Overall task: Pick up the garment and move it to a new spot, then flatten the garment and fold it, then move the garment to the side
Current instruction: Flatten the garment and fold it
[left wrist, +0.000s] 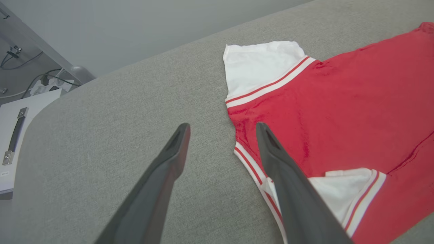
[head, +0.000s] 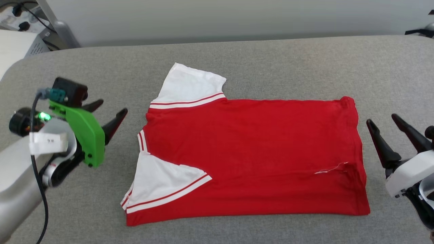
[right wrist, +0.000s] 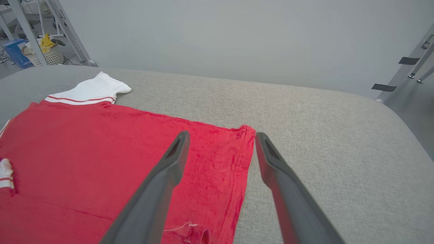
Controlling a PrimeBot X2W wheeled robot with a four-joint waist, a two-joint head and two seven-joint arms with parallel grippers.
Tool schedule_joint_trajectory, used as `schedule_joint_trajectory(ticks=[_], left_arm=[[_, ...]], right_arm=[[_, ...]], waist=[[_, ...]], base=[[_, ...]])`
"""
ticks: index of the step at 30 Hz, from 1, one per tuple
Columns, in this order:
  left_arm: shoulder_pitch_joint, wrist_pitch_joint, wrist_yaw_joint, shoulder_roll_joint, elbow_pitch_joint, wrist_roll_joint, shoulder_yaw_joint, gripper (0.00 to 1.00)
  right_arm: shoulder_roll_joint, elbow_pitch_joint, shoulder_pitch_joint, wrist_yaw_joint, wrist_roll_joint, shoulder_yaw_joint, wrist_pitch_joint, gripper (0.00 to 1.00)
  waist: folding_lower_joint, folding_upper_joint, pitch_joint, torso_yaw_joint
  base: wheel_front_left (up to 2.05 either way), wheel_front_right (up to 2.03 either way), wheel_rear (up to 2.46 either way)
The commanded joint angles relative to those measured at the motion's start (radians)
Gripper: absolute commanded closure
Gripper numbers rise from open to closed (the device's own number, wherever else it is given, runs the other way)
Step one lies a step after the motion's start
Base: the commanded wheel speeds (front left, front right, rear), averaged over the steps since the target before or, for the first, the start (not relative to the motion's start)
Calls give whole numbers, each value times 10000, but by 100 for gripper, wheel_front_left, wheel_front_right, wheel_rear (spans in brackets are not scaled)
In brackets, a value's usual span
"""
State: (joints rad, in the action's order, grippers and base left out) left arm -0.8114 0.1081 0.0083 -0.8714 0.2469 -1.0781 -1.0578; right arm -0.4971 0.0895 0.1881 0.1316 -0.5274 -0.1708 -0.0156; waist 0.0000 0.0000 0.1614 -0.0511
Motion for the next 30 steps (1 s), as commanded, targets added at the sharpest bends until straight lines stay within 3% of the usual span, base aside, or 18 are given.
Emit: schedule_joint_trajectory(ticks=[1, 8, 14, 24, 30], left_arm=[[-510, 67, -47, 184, 76, 259, 91, 0], [-2719, 1044, -558, 1071, 1295, 260, 464, 0], [-4509, 2492, -1020, 1726, 2627, -94, 567, 0], [-6577, 5694, -1251, 2440, 4438, -583, 182, 0], [-6845, 6418, -1314, 2658, 4990, -515, -184, 0]], right_arm=[[198, -193, 191, -9, 318, 199, 227, 0], [1089, -1330, 442, -9, 1344, 635, 646, 0], [1274, -2104, 740, -9, 1788, 492, 568, 0], [1529, -2716, 1278, -9, 2176, 126, 533, 0], [1613, -2542, 1503, -9, 2226, -12, 703, 0]], waist=[[0, 0, 463, -251], [0, 0, 1764, -741], [0, 0, 2924, -1164], [0, 0, 4300, -1724], [0, 0, 4703, -1981]], base=[[0, 0, 0], [0, 0, 0], [0, 0, 0], [0, 0, 0], [0, 0, 0]])
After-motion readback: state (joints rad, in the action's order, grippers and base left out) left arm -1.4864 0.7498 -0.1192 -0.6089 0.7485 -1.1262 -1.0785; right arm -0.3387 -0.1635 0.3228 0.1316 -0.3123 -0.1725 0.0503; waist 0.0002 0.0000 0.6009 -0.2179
